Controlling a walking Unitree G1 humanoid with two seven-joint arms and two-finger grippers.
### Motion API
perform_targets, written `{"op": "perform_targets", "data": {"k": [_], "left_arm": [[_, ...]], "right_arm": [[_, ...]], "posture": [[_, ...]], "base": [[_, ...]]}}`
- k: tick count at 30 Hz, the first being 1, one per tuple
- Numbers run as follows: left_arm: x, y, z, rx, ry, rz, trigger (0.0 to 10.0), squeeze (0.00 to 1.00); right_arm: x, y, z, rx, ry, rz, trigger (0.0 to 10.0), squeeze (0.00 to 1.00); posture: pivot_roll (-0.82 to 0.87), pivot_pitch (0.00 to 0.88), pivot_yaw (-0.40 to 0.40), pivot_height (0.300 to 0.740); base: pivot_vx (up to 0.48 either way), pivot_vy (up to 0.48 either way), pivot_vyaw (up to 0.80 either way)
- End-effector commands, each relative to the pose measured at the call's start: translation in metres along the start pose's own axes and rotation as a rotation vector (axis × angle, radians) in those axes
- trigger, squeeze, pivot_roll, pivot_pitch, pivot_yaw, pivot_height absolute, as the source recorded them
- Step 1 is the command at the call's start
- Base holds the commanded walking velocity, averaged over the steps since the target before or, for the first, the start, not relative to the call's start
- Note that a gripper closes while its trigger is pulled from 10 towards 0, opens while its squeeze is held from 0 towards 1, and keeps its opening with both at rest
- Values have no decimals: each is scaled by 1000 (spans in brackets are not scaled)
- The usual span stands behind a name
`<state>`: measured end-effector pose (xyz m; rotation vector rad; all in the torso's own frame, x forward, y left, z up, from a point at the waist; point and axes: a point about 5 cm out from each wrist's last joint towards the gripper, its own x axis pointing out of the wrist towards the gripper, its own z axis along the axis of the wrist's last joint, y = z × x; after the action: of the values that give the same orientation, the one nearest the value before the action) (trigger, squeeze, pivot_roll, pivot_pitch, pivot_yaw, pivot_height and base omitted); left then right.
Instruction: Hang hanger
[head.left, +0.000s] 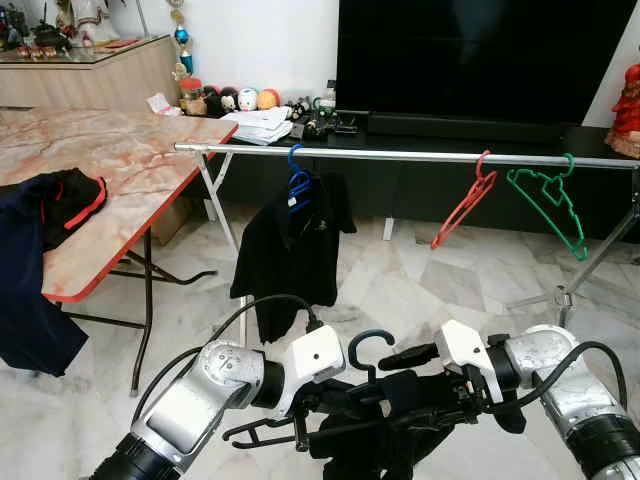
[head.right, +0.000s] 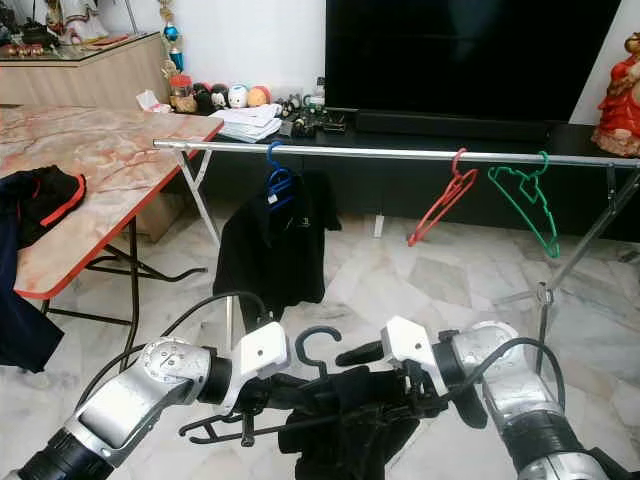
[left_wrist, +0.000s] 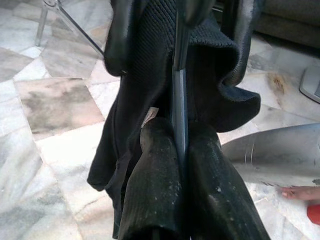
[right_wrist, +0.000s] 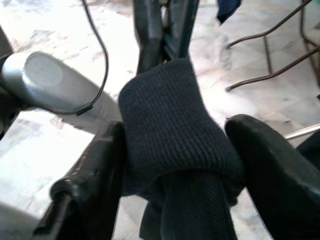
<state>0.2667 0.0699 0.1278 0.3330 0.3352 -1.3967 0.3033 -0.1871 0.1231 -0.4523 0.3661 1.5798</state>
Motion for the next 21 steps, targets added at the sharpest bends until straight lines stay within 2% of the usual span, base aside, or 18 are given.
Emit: {"op": "perform_targets", "data": {"k": [1, 13, 15, 21], "left_arm": [[-1, 0, 21, 85, -40, -13, 10000, 0], [0, 1, 26, 101, -43, -15, 10000, 0], [1, 2, 28, 109, -44, -14, 10000, 0], [1, 2, 30, 117, -48, -14, 10000, 0]], "right_arm": [[4, 2, -2, 6, 21, 34, 0, 0], [9, 3, -3, 20, 48, 71, 0, 0], [11, 5, -8, 19, 100, 77, 0, 0], [14, 6, -12, 22, 133, 82, 0, 0]], "posture": [[77, 0, 8, 740], [82, 0, 7, 740], [82, 0, 6, 740], [82, 0, 6, 740]], "base": [[0, 0, 0], [0, 0, 0], [0, 0, 0], [0, 0, 0]]}}
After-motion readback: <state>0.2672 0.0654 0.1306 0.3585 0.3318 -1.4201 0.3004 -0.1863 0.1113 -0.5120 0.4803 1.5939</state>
